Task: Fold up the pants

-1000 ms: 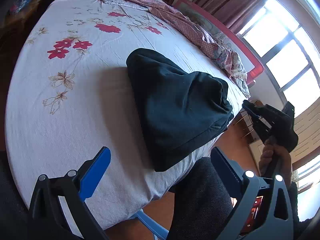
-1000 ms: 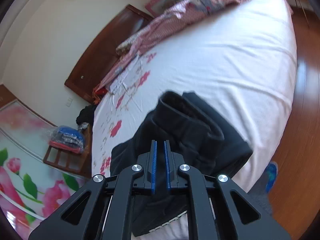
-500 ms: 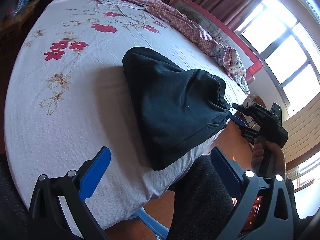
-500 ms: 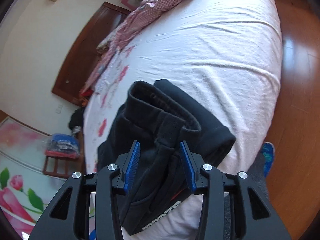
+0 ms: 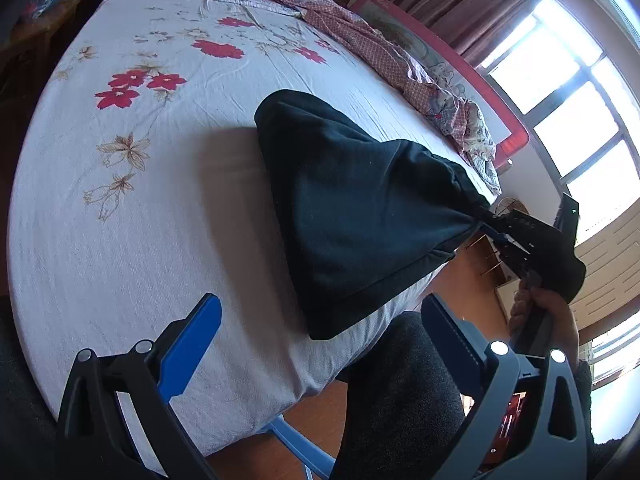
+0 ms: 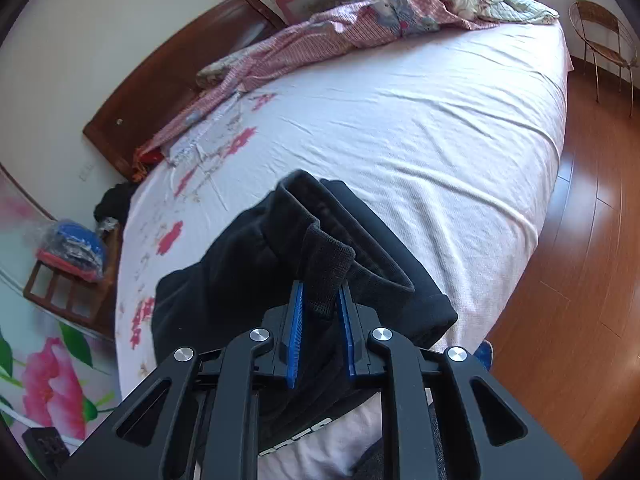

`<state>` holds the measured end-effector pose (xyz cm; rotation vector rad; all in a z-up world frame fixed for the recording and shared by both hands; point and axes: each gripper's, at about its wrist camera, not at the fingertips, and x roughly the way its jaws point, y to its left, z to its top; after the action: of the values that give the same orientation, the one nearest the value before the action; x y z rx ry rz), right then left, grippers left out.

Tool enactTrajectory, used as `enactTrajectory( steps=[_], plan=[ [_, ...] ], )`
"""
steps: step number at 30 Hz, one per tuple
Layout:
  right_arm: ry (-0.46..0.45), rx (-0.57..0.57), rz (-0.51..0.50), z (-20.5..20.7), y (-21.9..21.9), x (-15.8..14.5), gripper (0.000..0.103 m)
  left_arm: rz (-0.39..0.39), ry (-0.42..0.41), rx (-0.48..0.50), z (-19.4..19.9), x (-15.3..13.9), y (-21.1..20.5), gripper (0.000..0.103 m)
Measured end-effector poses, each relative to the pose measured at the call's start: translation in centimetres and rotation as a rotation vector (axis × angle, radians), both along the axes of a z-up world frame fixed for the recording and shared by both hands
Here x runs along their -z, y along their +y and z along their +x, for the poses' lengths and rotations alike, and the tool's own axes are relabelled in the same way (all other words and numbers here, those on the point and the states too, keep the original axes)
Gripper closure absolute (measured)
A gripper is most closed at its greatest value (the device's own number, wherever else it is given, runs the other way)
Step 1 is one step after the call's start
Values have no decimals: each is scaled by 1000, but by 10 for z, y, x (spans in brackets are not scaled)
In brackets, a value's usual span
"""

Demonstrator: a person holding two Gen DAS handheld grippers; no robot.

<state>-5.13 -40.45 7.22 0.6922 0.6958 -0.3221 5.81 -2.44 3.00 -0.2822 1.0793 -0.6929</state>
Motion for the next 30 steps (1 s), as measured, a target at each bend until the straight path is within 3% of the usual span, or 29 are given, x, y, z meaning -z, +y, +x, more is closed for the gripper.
enactTrajectory(
  steps=[3, 5, 7, 8, 9, 12, 14, 16, 17, 19, 20, 23, 25, 28, 29, 30],
  plan=[
    [26, 45, 15, -21, -13, 14, 87, 2, -11, 12, -1, -2, -2, 3],
    [17, 51, 150, -23, -31, 53, 87, -4, -20, 21, -1, -3, -3, 3],
    [132, 138, 126, -23, -38, 81, 45, 9, -6, 26, 0, 2, -5, 3],
    [130, 168, 167, -28, -42, 87, 24, 23, 14, 26, 1, 6, -7, 3],
    [124, 184, 209, -34, -42, 88, 23, 27, 24, 31, 1, 8, -7, 3],
    [116, 235, 184, -47, -33, 63, 24, 52, -14, 15, 2, 3, -3, 3],
    [124, 275, 56, -51, -24, 34, 24, 46, -21, 3, 10, -1, -4, 3],
    [79, 244, -18, -48, -17, 11, 24, 38, -48, 27, 20, -8, -16, 3],
    [5, 195, -43, -41, -12, -1, 24, 33, -84, 54, 25, -13, -27, 3],
    [-50, 12, -117, -5, 4, -15, 26, 24, -158, 99, 32, -20, -53, 3],
    [-86, -67, -127, 14, 9, -15, 35, 11, -178, 131, 37, -21, -69, 3],
    [-67, -222, -176, 73, 22, -2, 46, 34, -209, 213, 41, -14, -115, 3],
    [-7, -294, -211, 102, 25, 16, 46, 61, -194, 252, 37, -3, -134, 3],
    [129, -295, -391, 120, 13, 53, 48, 139, -142, 291, 26, 29, -147, 3],
    [147, -311, -400, 119, 3, 68, 54, 166, -159, 314, 19, 38, -149, 3],
    [122, -317, -386, 117, -3, 75, 54, 190, -211, 338, 11, 42, -150, 3]
  ],
)
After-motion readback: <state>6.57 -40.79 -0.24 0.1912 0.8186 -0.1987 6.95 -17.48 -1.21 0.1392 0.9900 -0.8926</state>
